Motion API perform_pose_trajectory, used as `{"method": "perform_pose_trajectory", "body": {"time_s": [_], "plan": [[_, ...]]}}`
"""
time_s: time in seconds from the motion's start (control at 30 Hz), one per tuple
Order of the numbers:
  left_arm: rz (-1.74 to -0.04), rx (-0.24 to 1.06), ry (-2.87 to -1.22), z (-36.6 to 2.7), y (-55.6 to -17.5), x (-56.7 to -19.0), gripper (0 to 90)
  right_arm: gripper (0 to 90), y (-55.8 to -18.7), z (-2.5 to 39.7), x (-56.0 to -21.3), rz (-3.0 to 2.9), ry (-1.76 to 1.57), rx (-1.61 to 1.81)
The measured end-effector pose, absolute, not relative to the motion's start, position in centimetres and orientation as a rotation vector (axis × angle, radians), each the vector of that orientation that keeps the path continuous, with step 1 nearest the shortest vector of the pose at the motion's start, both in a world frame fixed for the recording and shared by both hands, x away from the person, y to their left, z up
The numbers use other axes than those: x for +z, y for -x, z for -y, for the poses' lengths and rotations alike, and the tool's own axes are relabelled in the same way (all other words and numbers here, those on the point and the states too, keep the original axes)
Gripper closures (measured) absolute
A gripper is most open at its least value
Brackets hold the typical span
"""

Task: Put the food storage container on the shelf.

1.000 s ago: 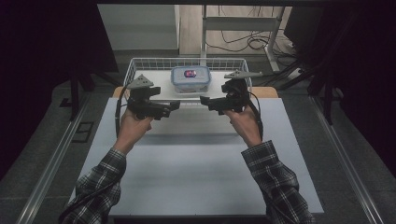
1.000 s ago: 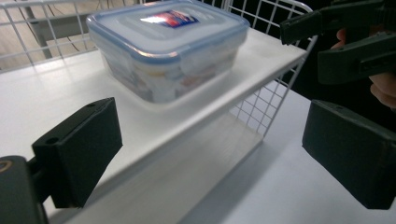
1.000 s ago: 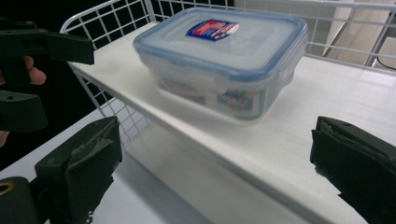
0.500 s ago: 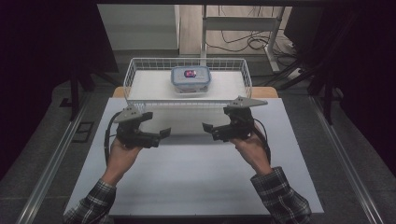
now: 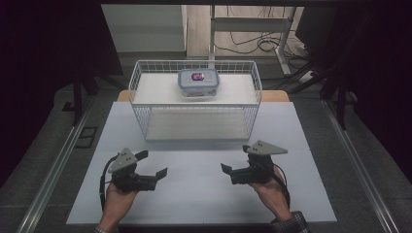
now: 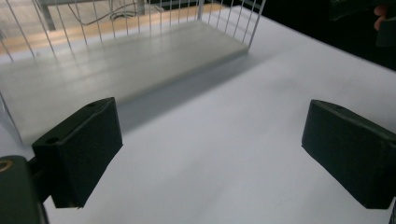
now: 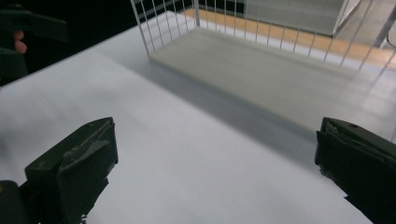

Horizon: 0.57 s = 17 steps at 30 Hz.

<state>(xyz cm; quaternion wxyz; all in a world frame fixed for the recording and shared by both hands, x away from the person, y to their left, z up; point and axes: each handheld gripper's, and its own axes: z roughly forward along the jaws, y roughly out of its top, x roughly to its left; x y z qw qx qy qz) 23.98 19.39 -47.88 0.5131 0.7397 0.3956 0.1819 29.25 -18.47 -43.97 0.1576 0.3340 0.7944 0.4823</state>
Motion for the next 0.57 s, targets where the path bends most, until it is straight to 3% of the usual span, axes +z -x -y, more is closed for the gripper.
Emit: {"method": "perform_pose_trajectory", "body": {"time_s": [0.17,0.4,0.57], "plan": [[-0.98,0.461,-1.833,-19.0,-22.8,-50.4,3.0,0.0,-27.5,19.6,-46.6,-2.274,-0.967,1.356],[-0.996,0.494,-2.049,-18.4,-22.8,-53.6,1.8,0.0,-26.3,20.2,-50.5,-2.367,-1.012,1.229],[-0.997,0.465,-2.034,-18.4,-23.0,-53.7,1.2,0.0,-26.7,19.5,-51.7,-2.407,-1.015,1.141]]}}
